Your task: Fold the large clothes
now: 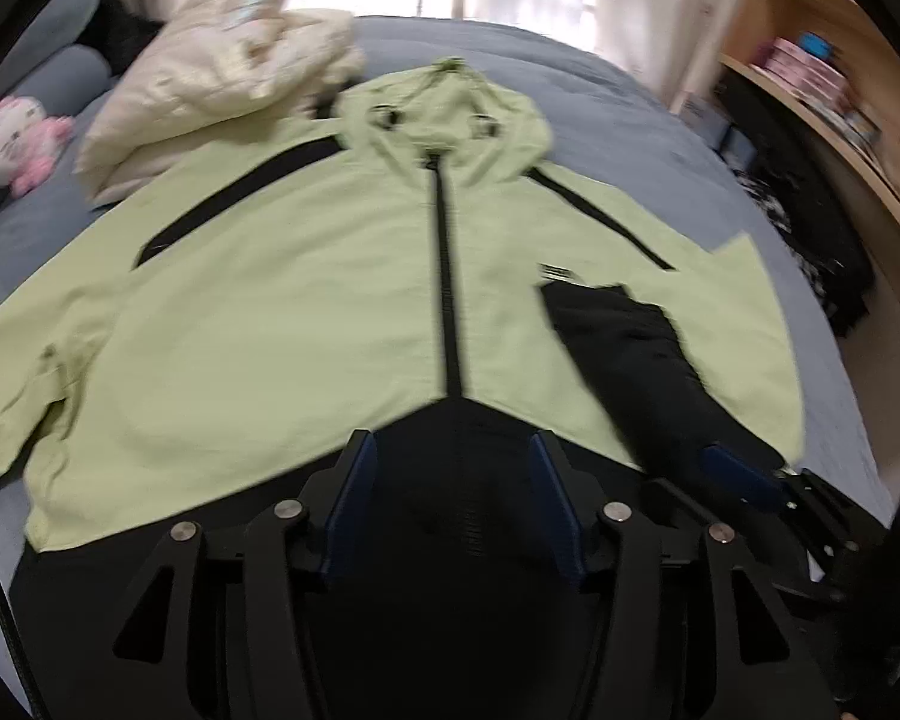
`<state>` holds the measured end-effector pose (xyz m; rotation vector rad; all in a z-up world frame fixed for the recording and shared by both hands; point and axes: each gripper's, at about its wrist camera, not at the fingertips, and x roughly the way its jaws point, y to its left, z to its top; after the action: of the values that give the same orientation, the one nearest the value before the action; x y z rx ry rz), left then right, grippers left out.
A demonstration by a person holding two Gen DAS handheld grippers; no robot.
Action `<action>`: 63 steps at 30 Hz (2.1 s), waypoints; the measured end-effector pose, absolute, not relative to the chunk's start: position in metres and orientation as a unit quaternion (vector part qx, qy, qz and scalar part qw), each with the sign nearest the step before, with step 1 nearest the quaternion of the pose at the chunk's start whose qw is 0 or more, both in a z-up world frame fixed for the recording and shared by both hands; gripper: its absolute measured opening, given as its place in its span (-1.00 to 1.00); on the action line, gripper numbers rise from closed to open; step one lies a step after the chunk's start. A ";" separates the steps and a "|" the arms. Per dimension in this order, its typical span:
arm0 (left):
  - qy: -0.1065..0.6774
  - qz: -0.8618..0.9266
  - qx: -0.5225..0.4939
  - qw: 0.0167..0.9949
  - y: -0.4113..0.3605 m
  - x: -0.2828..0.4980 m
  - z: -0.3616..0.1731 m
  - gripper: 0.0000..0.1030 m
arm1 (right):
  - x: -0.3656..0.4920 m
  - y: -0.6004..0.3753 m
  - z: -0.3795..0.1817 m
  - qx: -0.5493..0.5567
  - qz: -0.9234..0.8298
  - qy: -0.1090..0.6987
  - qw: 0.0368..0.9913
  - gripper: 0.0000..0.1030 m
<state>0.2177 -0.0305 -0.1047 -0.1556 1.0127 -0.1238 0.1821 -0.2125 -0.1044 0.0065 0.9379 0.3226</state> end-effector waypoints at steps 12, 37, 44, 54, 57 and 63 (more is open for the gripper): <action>0.504 -0.144 -0.006 0.851 -0.123 0.218 -0.124 0.16 | 0.138 -0.288 -0.116 0.056 0.056 0.450 0.890 0.01; 0.375 0.005 -0.212 0.902 -0.014 0.246 -0.089 -0.49 | 0.133 -0.312 -0.143 0.106 0.040 0.459 0.881 0.01; 0.470 0.004 -0.285 0.835 0.055 0.240 -0.154 -0.11 | 0.136 -0.306 -0.141 0.088 0.041 0.464 0.881 0.01; 0.485 -0.008 -0.249 0.838 0.094 0.278 -0.147 0.31 | 0.162 -0.318 -0.099 0.120 0.068 0.443 0.886 0.03; 0.499 0.003 -0.225 0.837 0.100 0.293 -0.151 0.31 | 0.194 -0.333 -0.087 0.147 0.069 0.442 0.882 0.18; 0.514 -0.006 -0.202 0.834 0.100 0.316 -0.166 0.23 | 0.292 -0.361 -0.109 0.169 0.051 0.467 0.866 0.19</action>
<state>0.3157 0.1000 -0.1657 -0.4279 1.0879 -0.0132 0.2921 -0.3614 -0.1090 0.3531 0.9785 0.1059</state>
